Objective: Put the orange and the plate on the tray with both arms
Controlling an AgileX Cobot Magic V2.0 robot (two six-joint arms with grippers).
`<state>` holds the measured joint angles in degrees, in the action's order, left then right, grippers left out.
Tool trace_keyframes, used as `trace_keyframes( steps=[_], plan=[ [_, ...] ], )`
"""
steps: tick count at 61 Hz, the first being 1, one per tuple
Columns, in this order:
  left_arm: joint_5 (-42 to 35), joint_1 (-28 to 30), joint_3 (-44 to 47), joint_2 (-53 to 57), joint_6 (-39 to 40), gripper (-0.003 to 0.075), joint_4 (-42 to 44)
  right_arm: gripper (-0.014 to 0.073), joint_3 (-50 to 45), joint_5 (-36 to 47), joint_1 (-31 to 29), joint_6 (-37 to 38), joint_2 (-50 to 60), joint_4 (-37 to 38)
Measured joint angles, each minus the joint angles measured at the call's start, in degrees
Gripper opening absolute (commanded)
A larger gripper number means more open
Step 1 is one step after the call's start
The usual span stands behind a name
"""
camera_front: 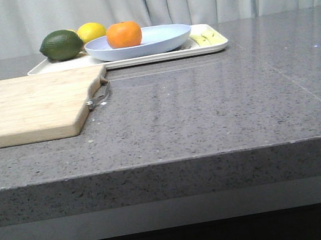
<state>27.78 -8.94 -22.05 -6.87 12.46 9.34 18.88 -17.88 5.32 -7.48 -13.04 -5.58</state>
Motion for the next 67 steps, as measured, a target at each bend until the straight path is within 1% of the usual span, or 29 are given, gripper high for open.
trace_keyframes(
  steps=[54,57,62,67],
  plan=[
    [-0.7,0.3,0.3,0.1,-0.1,-0.0017,-0.4,-0.0071,0.0,0.1,0.0,0.0,0.0,0.0],
    [-1.7,0.8,1.1,0.5,-1.6,-0.0017,-1.6,-0.0071,0.0,0.1,0.0,0.0,0.0,0.0],
    [-3.5,2.6,2.8,1.6,-6.9,-0.0017,-5.7,-0.0071,0.0,0.1,0.0,0.0,0.0,0.0],
    [-5.2,4.7,5.2,3.4,-9.3,-0.0017,-8.8,-0.0071,0.0,0.1,0.0,0.0,0.0,0.0]
  ],
)
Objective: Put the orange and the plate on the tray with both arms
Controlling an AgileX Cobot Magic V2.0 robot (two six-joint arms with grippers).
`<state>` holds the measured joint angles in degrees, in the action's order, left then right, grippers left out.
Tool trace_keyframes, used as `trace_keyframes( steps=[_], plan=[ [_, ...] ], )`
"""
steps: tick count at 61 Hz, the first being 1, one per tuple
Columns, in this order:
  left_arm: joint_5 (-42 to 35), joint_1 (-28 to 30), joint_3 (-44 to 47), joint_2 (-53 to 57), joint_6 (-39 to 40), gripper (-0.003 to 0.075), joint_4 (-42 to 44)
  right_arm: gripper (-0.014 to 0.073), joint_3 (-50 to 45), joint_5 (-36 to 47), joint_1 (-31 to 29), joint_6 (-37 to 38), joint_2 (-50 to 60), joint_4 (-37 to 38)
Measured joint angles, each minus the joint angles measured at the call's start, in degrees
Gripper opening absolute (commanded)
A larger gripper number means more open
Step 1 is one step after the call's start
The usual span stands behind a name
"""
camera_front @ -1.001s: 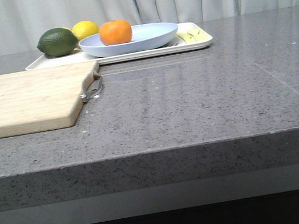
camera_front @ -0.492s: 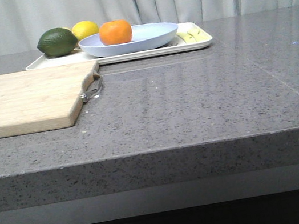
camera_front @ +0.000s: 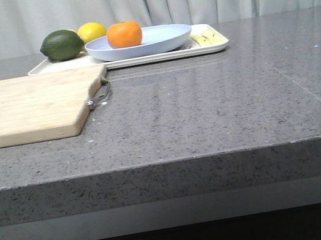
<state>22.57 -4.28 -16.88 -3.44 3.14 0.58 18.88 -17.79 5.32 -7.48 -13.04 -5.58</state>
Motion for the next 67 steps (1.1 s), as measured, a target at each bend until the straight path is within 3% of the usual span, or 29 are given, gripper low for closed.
trace_keyframes(
  steps=[11,33,44,67],
  plan=[
    [-2.9,4.0,5.9,3.7,-1.0,-0.0017,-3.1,-0.0071,0.0,0.0,0.0,0.0,0.0,0.0],
    [-9.6,4.8,16.9,3.7,-1.1,-0.0017,-3.3,-0.0071,0.0,0.0,0.0,-0.1,0.0,0.0],
    [-13.2,4.8,16.9,3.7,-1.1,-0.0017,-3.5,-0.0071,0.0,0.0,0.0,-0.1,0.0,0.0],
    [-13.5,4.8,16.9,3.7,-1.1,-0.0017,-3.5,-0.0071,0.0,0.0,0.0,-0.2,0.0,0.0]
  ],
)
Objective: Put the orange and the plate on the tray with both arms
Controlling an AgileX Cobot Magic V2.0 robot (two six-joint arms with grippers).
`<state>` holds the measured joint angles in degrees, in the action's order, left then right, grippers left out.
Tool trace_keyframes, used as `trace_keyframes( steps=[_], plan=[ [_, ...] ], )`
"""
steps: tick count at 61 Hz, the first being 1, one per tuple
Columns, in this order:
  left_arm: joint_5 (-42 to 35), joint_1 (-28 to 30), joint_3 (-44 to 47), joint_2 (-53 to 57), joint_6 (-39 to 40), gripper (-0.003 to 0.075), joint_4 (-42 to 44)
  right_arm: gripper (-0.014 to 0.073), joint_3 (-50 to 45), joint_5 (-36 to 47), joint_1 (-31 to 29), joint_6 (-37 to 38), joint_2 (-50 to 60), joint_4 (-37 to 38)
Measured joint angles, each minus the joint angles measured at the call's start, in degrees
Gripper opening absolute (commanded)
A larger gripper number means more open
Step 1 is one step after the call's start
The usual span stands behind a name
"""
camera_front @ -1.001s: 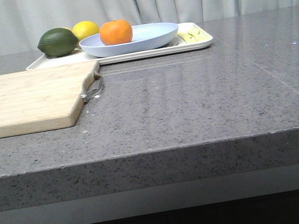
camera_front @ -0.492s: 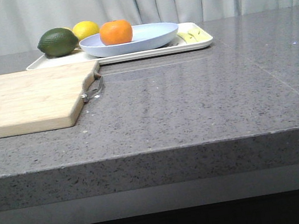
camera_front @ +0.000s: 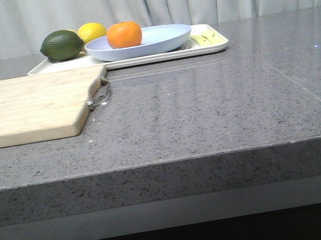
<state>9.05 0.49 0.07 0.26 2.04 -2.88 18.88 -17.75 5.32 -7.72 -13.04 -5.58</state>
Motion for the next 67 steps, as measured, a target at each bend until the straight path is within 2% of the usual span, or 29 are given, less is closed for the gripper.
trace_keyframes(
  steps=[41,54,67],
  plan=[
    [0.0,0.0,0.0,0.0,0.0,-0.0017,-0.1,-0.0071,-1.0,1.5,0.0,-0.1,0.0,0.0],
    [0.0,0.0,0.0,0.0,0.0,-0.0017,-0.1,-0.0071,-8.6,8.2,0.0,-0.1,3.7,0.0],
    [0.0,0.0,0.0,0.0,0.0,-0.0017,-0.1,-0.0071,-18.7,9.2,0.0,-0.1,12.1,0.0]
  ],
)
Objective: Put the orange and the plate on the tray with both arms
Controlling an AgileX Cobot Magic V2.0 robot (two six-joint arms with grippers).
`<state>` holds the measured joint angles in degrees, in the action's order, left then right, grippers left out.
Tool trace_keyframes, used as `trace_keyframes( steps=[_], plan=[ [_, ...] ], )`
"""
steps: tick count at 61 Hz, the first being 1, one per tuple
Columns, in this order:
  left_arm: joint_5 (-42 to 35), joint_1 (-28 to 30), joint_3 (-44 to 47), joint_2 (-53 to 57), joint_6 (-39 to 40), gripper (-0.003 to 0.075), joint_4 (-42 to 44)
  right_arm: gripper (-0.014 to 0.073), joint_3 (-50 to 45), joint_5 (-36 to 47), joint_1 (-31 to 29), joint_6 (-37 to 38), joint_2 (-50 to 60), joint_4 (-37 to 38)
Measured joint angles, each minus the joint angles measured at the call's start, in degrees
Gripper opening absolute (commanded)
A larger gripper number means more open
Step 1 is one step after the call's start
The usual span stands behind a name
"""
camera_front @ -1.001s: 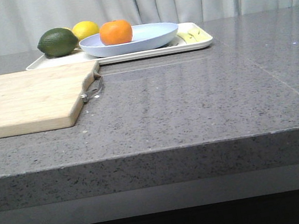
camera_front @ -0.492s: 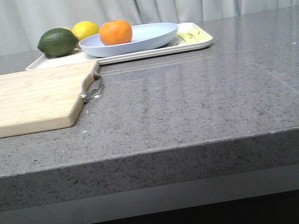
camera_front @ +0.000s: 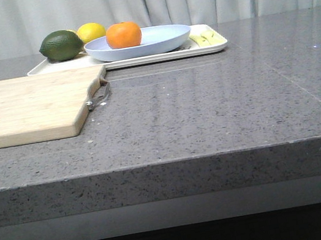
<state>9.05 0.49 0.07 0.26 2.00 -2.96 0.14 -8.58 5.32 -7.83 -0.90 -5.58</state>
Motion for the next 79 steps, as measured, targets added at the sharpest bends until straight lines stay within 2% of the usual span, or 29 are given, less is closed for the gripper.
trace_keyframes(
  steps=[79],
  plan=[
    [0.0,0.0,0.0,0.0,0.0,-0.0017,0.0,-0.0071,-1.7,-0.9,0.0,0.0,1.4,-0.4]
  ],
)
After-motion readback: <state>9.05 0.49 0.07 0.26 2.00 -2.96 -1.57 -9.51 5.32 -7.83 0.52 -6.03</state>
